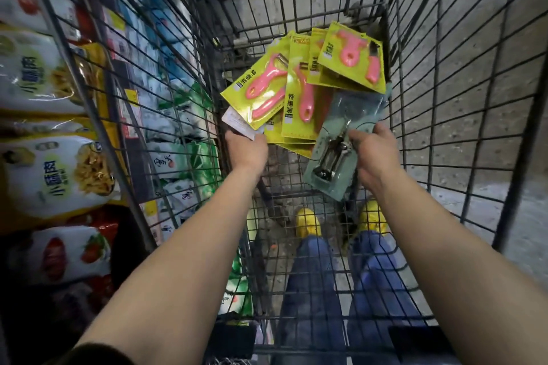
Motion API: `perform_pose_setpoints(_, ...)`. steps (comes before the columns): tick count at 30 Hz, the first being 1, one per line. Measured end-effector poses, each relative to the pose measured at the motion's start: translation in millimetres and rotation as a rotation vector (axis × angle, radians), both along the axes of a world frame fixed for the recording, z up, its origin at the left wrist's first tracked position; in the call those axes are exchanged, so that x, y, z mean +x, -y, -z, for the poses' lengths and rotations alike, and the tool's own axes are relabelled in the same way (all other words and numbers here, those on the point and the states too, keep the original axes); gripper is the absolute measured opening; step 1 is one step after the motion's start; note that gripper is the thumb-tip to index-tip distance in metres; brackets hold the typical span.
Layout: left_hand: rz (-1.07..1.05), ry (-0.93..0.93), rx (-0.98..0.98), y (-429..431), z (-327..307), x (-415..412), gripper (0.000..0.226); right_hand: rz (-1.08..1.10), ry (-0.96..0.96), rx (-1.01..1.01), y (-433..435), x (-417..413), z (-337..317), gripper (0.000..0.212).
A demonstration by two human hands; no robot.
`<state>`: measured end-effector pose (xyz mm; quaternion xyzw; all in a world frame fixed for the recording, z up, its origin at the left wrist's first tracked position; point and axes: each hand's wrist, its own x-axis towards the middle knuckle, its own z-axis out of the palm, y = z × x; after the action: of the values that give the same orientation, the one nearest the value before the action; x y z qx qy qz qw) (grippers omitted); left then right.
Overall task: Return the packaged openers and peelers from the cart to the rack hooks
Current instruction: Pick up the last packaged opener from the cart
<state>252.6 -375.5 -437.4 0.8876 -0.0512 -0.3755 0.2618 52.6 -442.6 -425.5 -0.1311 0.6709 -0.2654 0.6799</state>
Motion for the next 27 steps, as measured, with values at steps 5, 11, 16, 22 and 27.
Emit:
perform_pose_setpoints(5,-0.281,-0.176,-0.137,1.2,19.0,14.8,0.040,-0.092,-0.103,0.083,-18.4,-7.8,-4.6,0.035)
perform_pose_setpoints(11,-0.193,0.016,-0.288,2.0,-21.9,3.8,0.019,-0.103,-0.110,0.157,-48.0,-20.2,-13.9,0.029)
perform_pose_setpoints(16,0.392,0.697,-0.277,-34.0,-76.4,-24.6,0.007,-0.116,-0.098,0.167,-67.1,-30.6,-32.8,0.029)
perform_pose_setpoints(22,0.506,0.430,0.017,-88.2,-68.6,-45.8,0.013,-0.191,-0.120,0.119,-80.9,-40.4,-20.3,0.047)
perform_pose_setpoints(27,0.198,0.094,0.025,-113.5,-62.4,-65.3,0.020,-0.242,-0.104,0.089,-76.0,-40.1,-28.1,0.081)
